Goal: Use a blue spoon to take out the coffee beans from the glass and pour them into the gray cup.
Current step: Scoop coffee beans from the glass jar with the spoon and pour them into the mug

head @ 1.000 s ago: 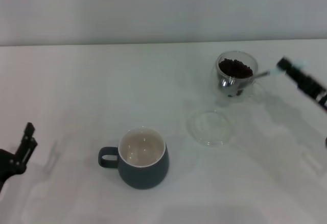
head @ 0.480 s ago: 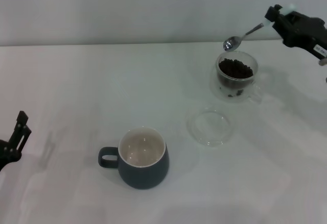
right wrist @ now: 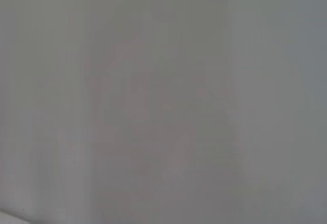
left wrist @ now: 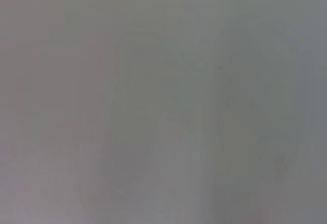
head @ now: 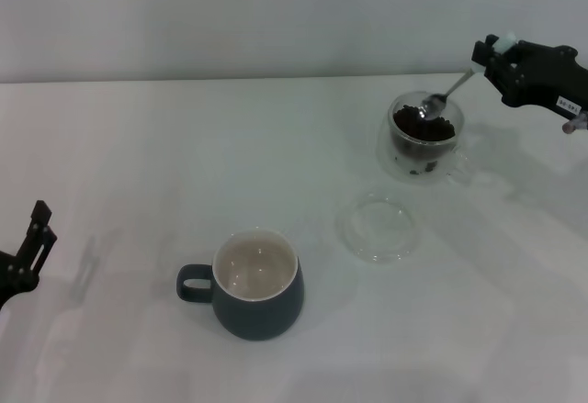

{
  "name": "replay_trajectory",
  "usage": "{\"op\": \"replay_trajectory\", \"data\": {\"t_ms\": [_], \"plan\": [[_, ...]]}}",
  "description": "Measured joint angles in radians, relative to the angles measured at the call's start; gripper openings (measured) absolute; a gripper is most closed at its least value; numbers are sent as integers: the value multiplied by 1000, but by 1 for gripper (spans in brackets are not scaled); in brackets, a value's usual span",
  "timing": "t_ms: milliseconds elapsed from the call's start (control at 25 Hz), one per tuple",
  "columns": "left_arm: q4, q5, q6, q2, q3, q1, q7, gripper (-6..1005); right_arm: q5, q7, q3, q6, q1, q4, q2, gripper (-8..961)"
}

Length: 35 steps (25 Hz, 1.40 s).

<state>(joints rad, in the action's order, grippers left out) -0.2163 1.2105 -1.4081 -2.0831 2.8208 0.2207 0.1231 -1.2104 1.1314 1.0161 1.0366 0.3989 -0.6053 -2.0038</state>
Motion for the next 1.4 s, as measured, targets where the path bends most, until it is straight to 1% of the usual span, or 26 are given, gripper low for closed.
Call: {"op": "replay_trajectory", "data": {"t_ms": [280, 680, 1040, 1400], "plan": [[-1, -6, 0, -1, 7, -7, 4, 774, -45, -1, 3, -50, -7, -20, 3, 146], [-15, -8, 2, -5, 22, -11, 5, 774, -54, 13, 7, -46, -18, -17, -3, 147], [-25, -8, 2, -5, 22, -21, 6, 775, -54, 125, 44, -48, -27, -13, -4, 148], [-26, -13, 1, -6, 22, -23, 6, 775, -47, 247, 47, -73, -23, -4, -5, 148]]}}
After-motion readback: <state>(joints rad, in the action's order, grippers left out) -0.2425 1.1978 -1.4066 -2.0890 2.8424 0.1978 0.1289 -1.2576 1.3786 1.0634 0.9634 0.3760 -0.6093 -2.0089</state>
